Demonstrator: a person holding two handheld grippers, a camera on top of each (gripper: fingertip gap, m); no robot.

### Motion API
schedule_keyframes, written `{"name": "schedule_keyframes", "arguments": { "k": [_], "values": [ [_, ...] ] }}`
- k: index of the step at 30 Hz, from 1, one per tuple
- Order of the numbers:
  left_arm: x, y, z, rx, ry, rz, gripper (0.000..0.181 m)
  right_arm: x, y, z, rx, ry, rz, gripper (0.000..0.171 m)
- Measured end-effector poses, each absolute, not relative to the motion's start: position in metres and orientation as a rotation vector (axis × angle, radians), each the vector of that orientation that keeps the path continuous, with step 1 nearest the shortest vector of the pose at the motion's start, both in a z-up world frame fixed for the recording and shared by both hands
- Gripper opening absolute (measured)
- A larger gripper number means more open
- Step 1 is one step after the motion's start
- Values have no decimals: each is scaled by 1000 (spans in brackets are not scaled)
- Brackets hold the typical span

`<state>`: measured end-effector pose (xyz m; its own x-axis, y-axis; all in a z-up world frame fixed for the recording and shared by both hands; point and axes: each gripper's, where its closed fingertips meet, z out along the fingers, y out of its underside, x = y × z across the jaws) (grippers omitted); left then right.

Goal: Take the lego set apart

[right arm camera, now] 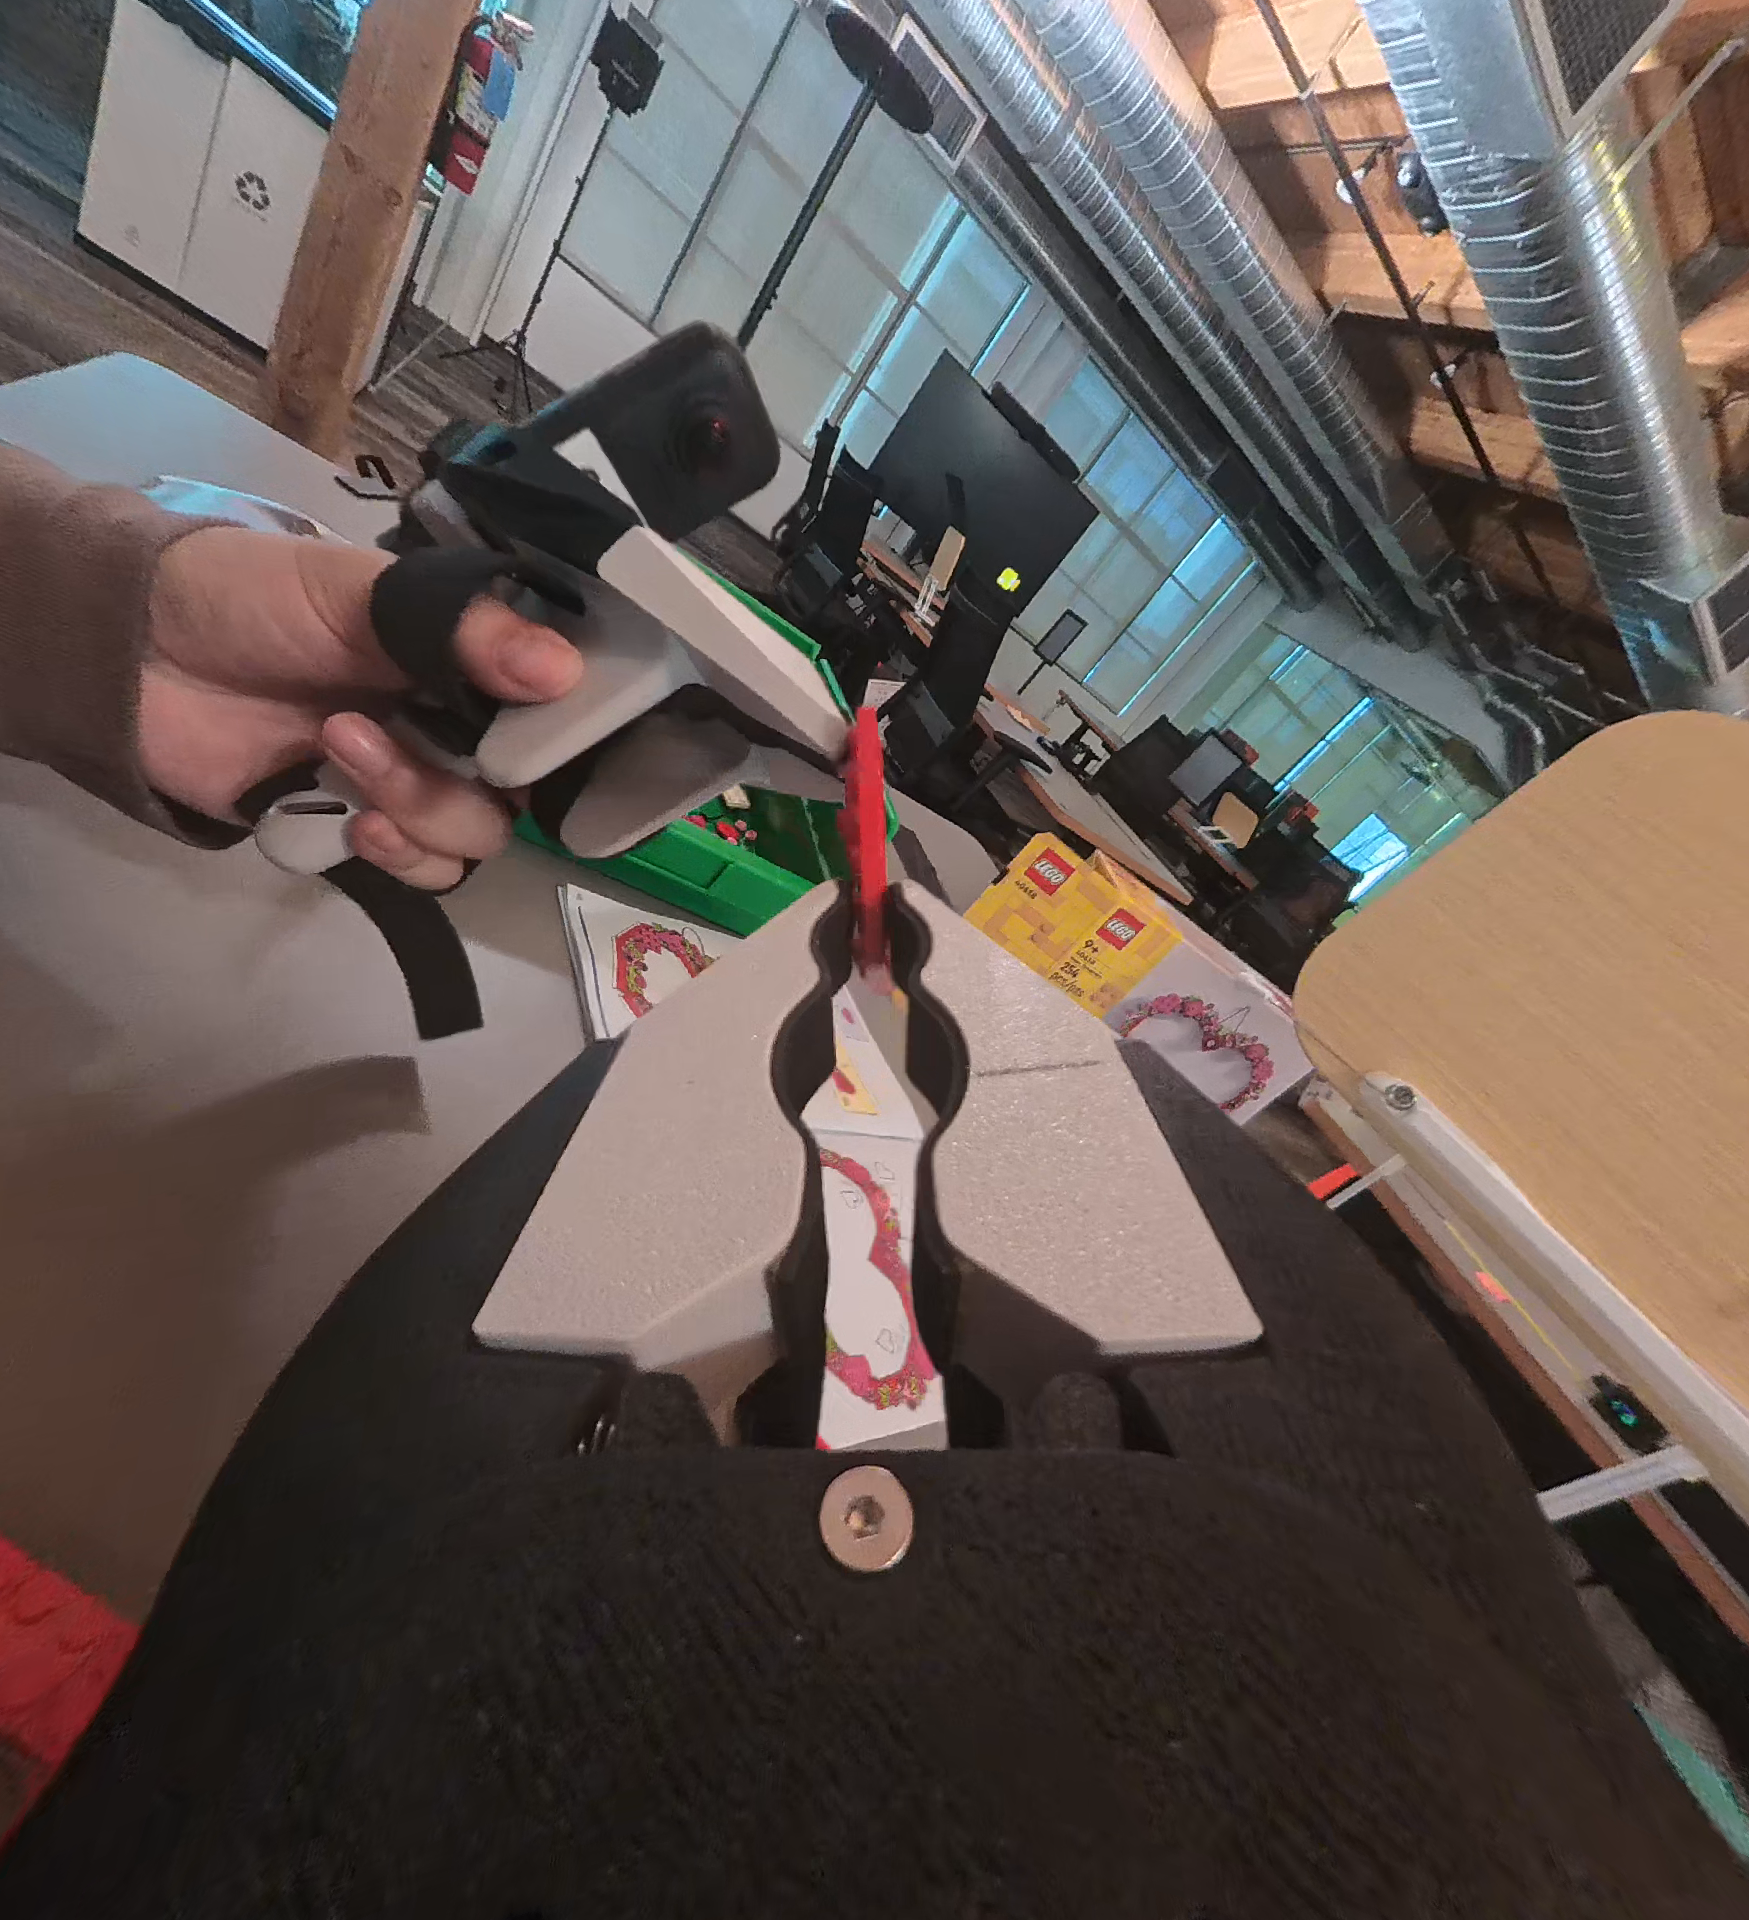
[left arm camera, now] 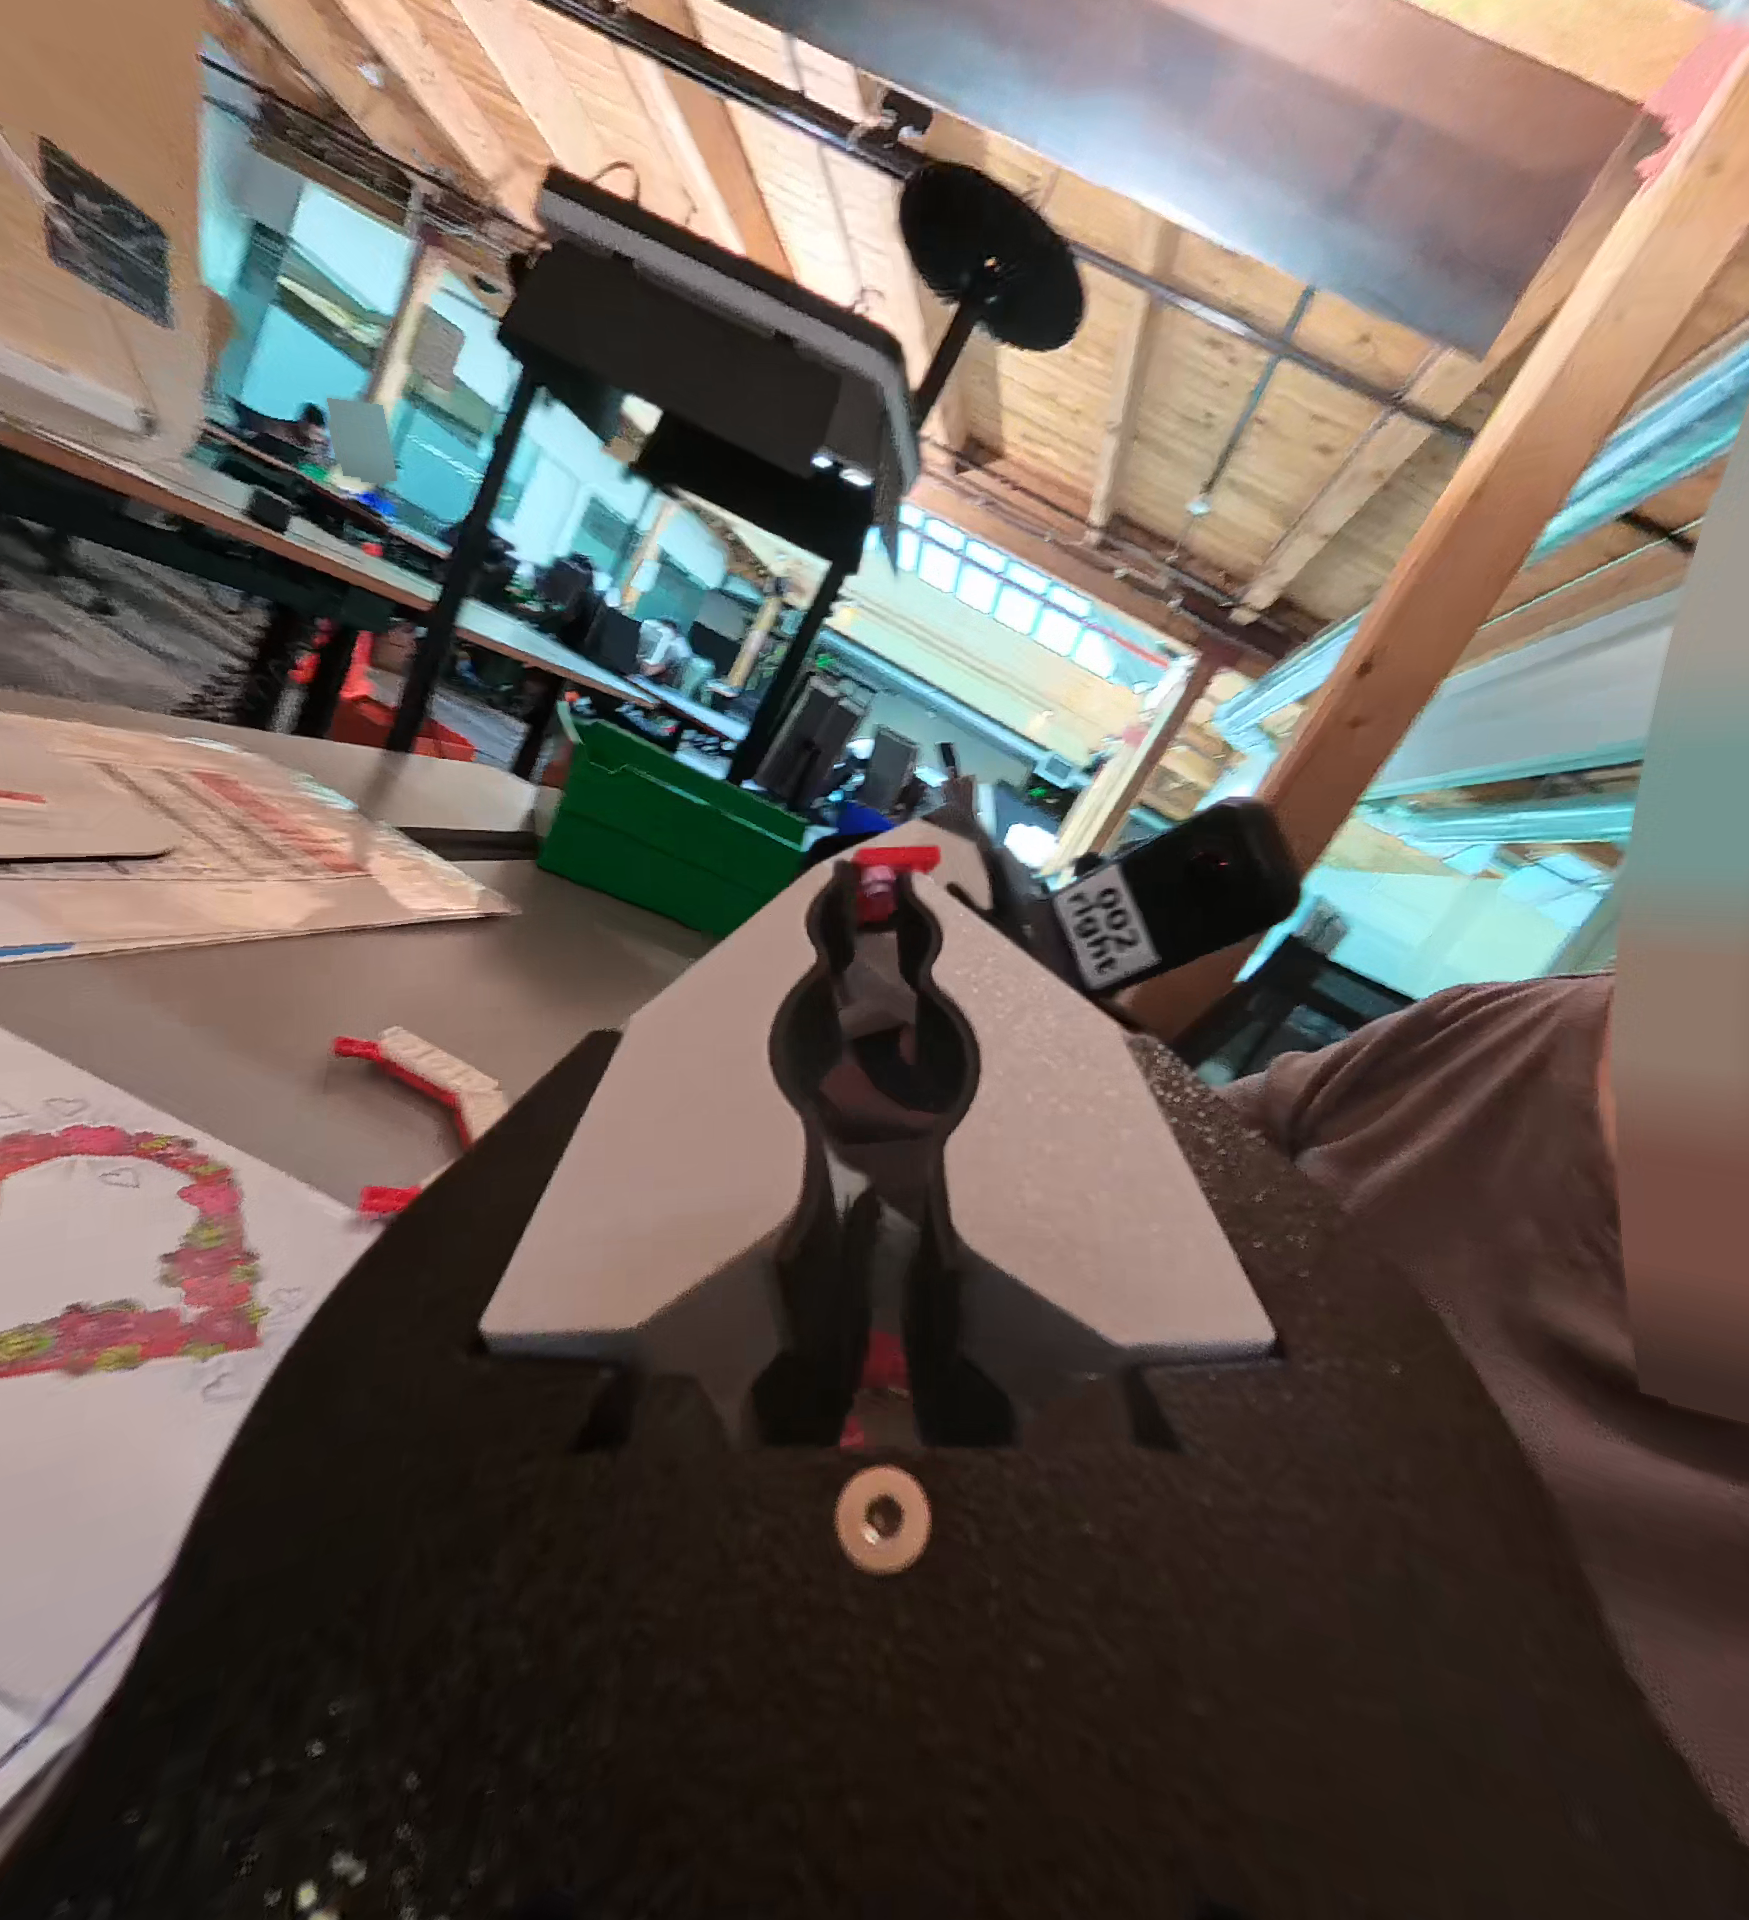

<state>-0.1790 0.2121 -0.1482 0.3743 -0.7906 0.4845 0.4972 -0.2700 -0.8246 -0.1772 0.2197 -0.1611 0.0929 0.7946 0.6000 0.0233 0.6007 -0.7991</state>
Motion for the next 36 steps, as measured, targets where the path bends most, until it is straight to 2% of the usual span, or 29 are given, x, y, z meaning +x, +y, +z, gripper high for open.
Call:
{"name": "schedule_keyframes", "arguments": {
  "k": [2, 4, 7, 13, 22, 26, 31, 34, 36],
  "values": [
    [-178, 214, -152, -1382, 313, -1186, 4, -180, 216, -165, -763, -1416, 639, 22],
    [-176, 212, -149, -1369, 320, -1187, 4, -184, 219, -171, -800, -1443, 582, 24],
    [-176, 215, -153, -1388, 323, -1123, 4, -185, 228, -175, -819, -1440, 449, 9],
    [-174, 216, -156, -1427, 366, -970, 4, -184, 236, -173, -824, -1398, 314, 3],
    [-175, 224, -165, -1495, 364, -842, 4, -183, 246, -180, -903, -1363, 320, 3],
    [-174, 223, -162, -1478, 363, -823, 3, -183, 245, -177, -964, -1313, 455, 4],
    [-183, 225, -165, -1481, 345, -786, 3, -151, 283, -136, -1087, -1103, 625, 3],
    [-178, 221, -155, -1420, 360, -815, 3, -153, 277, -143, -1066, -1171, 621, 3],
    [-183, 223, -156, -1452, 396, -684, 3, -159, 272, -151, -1066, -1217, 624, 2]
  ]
}}
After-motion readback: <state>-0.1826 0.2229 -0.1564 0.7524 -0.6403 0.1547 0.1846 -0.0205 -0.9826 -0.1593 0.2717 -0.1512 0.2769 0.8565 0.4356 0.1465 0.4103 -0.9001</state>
